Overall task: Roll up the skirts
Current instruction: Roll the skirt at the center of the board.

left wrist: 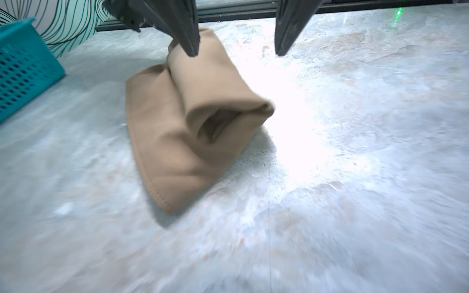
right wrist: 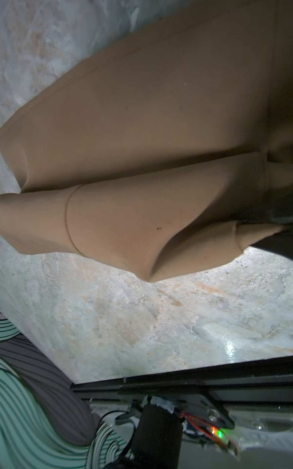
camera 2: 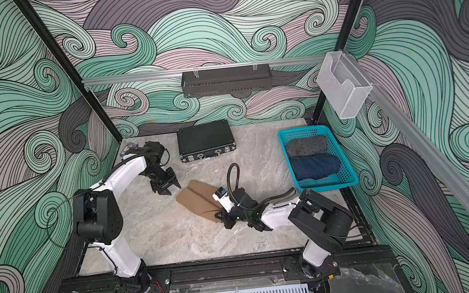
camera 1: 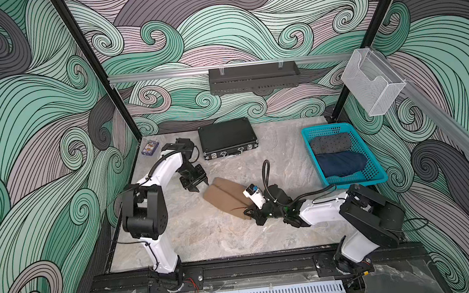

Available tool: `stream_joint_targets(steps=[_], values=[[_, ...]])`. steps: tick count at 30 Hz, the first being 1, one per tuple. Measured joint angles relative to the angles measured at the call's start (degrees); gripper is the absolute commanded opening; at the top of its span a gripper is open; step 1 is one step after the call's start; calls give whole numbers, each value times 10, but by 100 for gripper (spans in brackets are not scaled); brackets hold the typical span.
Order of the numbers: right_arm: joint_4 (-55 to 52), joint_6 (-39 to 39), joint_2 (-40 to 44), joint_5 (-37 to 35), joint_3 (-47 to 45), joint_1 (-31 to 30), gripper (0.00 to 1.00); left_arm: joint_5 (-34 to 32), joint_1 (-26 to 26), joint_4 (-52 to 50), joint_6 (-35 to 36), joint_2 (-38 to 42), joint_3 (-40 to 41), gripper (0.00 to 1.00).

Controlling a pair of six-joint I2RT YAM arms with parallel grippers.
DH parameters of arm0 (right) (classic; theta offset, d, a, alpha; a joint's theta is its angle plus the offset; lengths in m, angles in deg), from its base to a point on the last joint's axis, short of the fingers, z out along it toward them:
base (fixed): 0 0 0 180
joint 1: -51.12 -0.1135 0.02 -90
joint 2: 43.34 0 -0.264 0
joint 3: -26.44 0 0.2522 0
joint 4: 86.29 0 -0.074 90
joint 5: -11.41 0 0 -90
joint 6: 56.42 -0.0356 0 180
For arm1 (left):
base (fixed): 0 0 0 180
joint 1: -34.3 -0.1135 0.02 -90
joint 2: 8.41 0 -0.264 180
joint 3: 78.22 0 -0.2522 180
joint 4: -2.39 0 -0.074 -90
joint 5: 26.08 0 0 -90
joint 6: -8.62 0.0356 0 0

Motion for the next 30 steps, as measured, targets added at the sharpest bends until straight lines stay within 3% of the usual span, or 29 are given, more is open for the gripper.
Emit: stream_joint_targets(steps=[6, 10, 15, 19, 24, 30], values=[[34, -113, -70, 134, 33, 61, 0, 18, 24, 66, -4, 79, 103, 53], [106, -212, -117, 202, 37, 87, 0, 50, 63, 160, -30, 93, 184, 61], [167, -302, -140, 248, 35, 108, 0, 67, 83, 308, -79, 122, 284, 77], [201, -343, -145, 273, 35, 116, 0, 61, 83, 421, -120, 152, 344, 78], [230, -373, -168, 298, 35, 117, 0, 50, 84, 518, -155, 136, 361, 78], [254, -394, -188, 314, 35, 117, 0, 59, 86, 547, -159, 38, 320, 76]])
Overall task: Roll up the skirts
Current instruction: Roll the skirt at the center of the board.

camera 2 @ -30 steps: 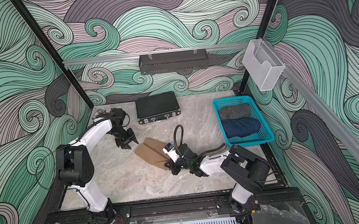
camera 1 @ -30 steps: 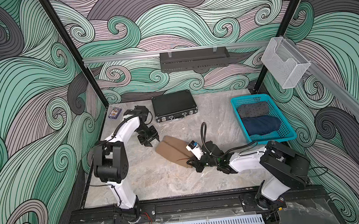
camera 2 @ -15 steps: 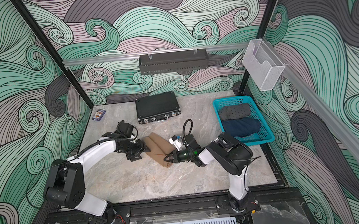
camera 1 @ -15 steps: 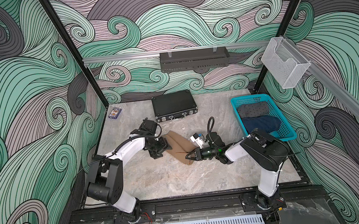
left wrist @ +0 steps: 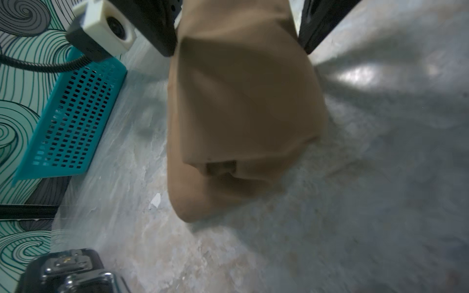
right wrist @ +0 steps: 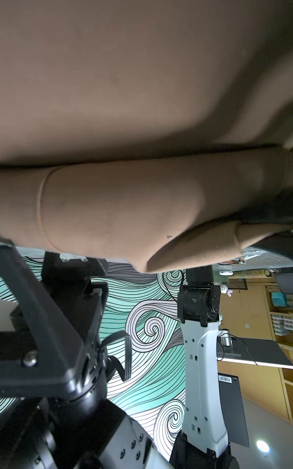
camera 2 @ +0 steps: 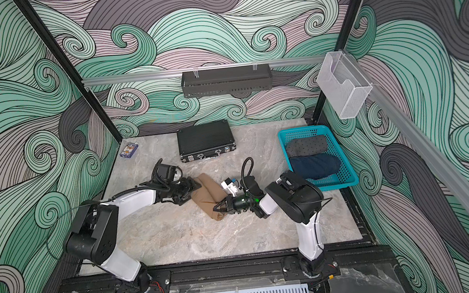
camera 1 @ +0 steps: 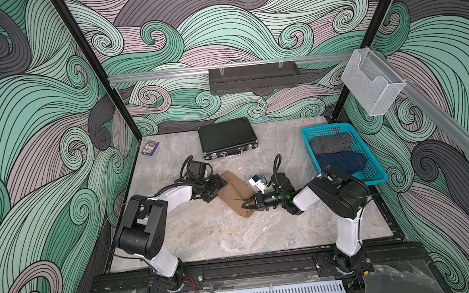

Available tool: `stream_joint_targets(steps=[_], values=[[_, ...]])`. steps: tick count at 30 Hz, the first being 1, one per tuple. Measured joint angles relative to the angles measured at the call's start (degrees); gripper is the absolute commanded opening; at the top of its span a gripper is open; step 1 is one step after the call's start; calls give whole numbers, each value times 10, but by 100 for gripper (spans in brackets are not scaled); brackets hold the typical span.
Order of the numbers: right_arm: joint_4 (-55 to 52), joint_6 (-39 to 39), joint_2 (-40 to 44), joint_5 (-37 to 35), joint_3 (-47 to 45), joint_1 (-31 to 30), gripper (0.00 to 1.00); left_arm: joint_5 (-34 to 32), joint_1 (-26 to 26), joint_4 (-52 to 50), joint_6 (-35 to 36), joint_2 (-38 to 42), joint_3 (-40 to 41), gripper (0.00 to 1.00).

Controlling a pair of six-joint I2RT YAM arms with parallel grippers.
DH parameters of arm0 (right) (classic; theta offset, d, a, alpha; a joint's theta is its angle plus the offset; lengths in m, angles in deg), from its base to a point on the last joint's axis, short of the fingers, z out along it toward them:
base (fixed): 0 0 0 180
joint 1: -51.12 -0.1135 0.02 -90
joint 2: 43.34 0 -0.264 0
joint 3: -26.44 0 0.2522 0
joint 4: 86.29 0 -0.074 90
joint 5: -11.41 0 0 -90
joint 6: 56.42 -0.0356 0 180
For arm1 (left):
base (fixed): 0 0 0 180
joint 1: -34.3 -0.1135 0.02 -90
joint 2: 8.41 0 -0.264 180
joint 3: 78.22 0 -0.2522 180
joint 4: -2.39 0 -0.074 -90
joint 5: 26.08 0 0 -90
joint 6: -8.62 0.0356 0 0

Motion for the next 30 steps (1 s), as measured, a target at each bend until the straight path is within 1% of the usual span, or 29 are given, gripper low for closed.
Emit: stream_joint_targets(steps=[3, 7, 8, 9, 10, 11, 12, 13, 14, 15, 16, 19, 23, 26, 30], values=[[26, -16, -14, 8, 0, 0, 0, 0, 5, -2, 2, -12, -7, 76], [60, -38, -35, 17, 0, 0, 0, -16, 19, -12, 3, -16, -14, 77], [65, -41, -36, 19, 0, 0, 0, -18, 21, -14, 4, -19, -19, 76], [69, -43, -36, 21, 0, 0, 0, -18, 24, -13, 4, -23, -23, 73], [73, -45, -36, 22, 0, 1, 0, -18, 25, -13, 5, -29, -29, 67], [77, -47, -36, 22, 0, 1, 0, -19, 26, -17, 8, -37, -37, 58], [79, -49, -36, 22, 0, 1, 0, -24, 27, -24, 11, -45, -47, 44], [82, -51, -36, 22, 0, 1, 0, -29, 28, -35, 14, -55, -59, 20], [84, -54, -36, 21, 0, 1, 0, -37, 28, -54, 17, -65, -73, 4], [86, -56, -36, 21, 0, 2, 0, -43, 29, -71, 18, -70, -84, 0], [86, -58, -36, 21, 0, 3, 0, -51, 31, -92, 20, -72, -97, 0], [81, -60, -30, 9, -4, 3, 0, -101, 39, -174, 28, -71, -140, 0], [60, -78, -17, -20, -7, 2, 0, -160, 43, -329, 41, -98, -228, 0], [14, -89, -11, -41, 4, -9, 0, -189, 47, -416, 57, -129, -282, 0], [-77, -83, 19, -80, 18, -40, 0, -212, 50, -501, 78, -151, -309, 0]])
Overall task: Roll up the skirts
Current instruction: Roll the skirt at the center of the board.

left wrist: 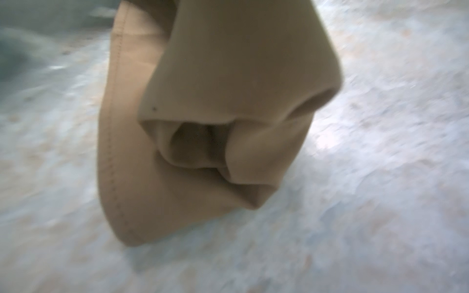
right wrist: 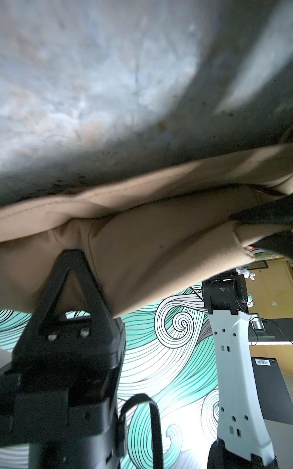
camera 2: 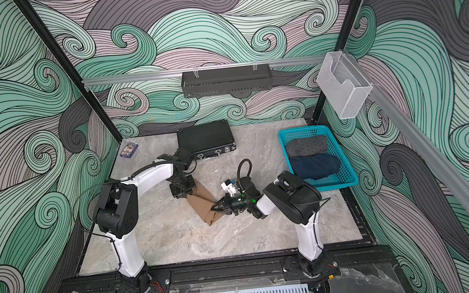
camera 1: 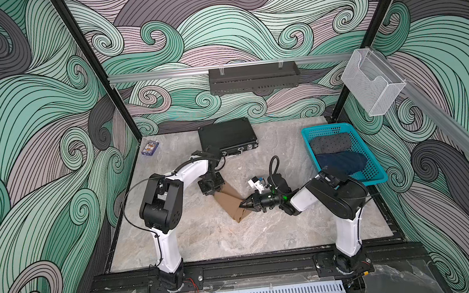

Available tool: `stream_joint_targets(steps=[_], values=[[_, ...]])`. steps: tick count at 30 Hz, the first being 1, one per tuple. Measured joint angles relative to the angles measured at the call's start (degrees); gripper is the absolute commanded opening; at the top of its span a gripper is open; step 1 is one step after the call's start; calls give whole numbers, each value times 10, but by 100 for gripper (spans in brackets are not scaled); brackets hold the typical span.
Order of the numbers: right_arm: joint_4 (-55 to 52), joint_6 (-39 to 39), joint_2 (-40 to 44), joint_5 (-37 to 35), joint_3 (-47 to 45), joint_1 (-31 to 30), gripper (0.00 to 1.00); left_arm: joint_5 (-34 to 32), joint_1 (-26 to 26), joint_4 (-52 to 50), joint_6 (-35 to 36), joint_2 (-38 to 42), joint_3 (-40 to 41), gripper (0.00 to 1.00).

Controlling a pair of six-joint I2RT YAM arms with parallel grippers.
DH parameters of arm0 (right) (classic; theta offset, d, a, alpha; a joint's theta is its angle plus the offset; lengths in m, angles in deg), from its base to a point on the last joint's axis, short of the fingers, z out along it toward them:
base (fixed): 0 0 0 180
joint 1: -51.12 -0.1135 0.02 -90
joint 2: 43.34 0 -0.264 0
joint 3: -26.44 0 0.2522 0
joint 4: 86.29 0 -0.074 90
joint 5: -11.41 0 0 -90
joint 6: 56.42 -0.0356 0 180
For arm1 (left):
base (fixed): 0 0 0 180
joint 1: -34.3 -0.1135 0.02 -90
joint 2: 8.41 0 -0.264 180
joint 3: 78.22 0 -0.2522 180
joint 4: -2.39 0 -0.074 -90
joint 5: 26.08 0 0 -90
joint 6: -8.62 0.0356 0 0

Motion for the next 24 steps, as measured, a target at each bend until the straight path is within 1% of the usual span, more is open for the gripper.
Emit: stream_joint_targets(steps=[2, 5, 9, 12, 17, 19, 21, 24], values=[[-45, 9, 18, -19, 6, -14, 0, -2, 0, -35, 12, -16, -16, 0], [-107, 25, 43, -48, 14, -20, 0, -5, 4, -85, 32, -54, -65, 0], [-189, 57, 75, -80, 24, -29, 0, -31, 29, -139, 48, -97, -127, 0], [-226, 76, 81, -92, 29, -45, 1, -51, 50, -167, 57, -124, -162, 0], [-256, 104, 83, -94, 20, -68, 35, -93, 79, -186, 74, -142, -178, 0], [-254, 107, 90, -75, 0, -70, 57, -105, 84, -185, 82, -142, -177, 0], [-256, 112, 113, -75, -8, -70, 68, -113, 87, -184, 89, -142, -175, 0], [-254, 115, 143, -79, -30, -69, 79, -121, 91, -184, 97, -143, -175, 0]])
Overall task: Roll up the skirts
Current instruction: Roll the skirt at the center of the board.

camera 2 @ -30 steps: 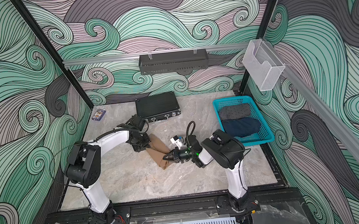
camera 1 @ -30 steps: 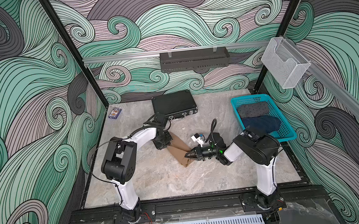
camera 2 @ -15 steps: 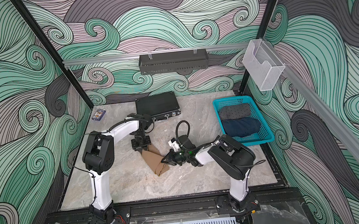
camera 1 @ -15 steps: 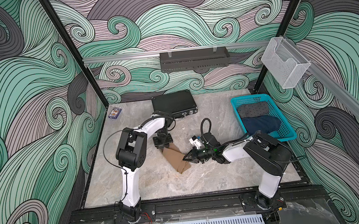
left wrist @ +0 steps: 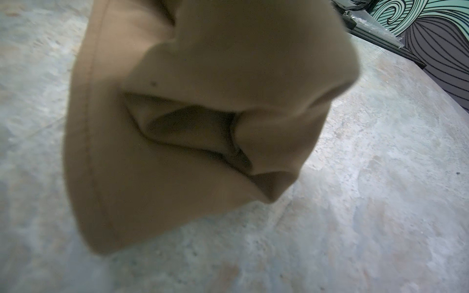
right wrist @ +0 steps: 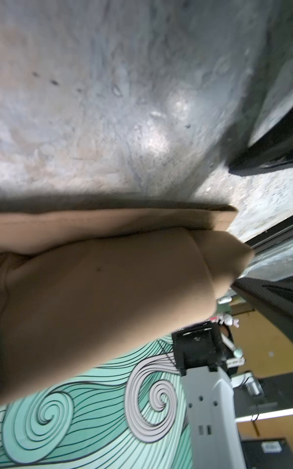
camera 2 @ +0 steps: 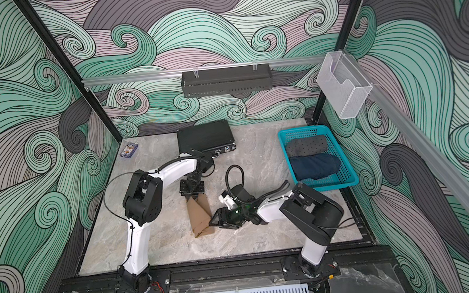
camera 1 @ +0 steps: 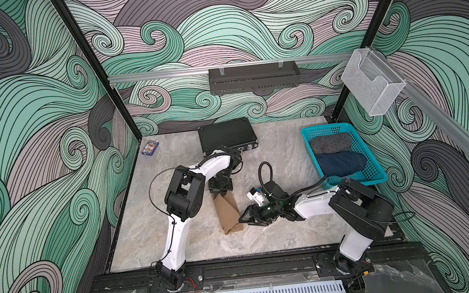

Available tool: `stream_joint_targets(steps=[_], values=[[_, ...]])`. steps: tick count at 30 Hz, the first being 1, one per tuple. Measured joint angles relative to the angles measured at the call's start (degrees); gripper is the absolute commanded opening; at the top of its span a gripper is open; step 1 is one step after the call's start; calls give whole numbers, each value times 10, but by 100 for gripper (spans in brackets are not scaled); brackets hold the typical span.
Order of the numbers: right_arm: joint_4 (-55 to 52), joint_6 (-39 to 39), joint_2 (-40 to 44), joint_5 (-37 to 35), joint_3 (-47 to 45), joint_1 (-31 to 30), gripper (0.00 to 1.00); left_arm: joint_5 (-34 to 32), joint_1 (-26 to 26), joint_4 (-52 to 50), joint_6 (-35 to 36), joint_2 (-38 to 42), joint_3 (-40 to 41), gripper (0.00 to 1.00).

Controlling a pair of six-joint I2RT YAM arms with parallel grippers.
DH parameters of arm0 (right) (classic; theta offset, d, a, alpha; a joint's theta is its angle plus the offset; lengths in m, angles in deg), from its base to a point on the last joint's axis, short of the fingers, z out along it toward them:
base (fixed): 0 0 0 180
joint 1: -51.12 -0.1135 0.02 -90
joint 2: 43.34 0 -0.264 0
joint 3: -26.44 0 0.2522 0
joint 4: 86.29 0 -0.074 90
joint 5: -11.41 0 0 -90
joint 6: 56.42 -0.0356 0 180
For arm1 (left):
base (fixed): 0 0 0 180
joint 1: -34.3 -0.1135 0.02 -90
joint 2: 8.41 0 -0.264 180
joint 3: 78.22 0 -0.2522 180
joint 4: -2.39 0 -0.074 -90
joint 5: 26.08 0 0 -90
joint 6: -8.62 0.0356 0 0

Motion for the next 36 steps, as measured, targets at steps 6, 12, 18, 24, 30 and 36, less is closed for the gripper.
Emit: stream_joint_targets(steps=[6, 12, 18, 24, 30, 36], values=[[59, -30, -2, -2, -12, 0, 90, -5, 6, -1, 7, -2, 0, 0], [59, -30, -53, -6, 49, -11, 88, -15, 17, -11, 7, -10, -10, 0], [57, -14, -90, -12, 87, -28, 72, -23, 24, -18, 7, -16, -16, 0], [71, -1, -114, -32, 82, -33, 24, -18, 26, -25, 6, -21, -27, 5], [122, -3, -127, -42, 61, -37, 17, 12, 25, -52, 13, -45, -91, 37], [158, -12, -139, -50, 49, -43, 12, 65, 9, -76, 25, -69, -204, 43]])
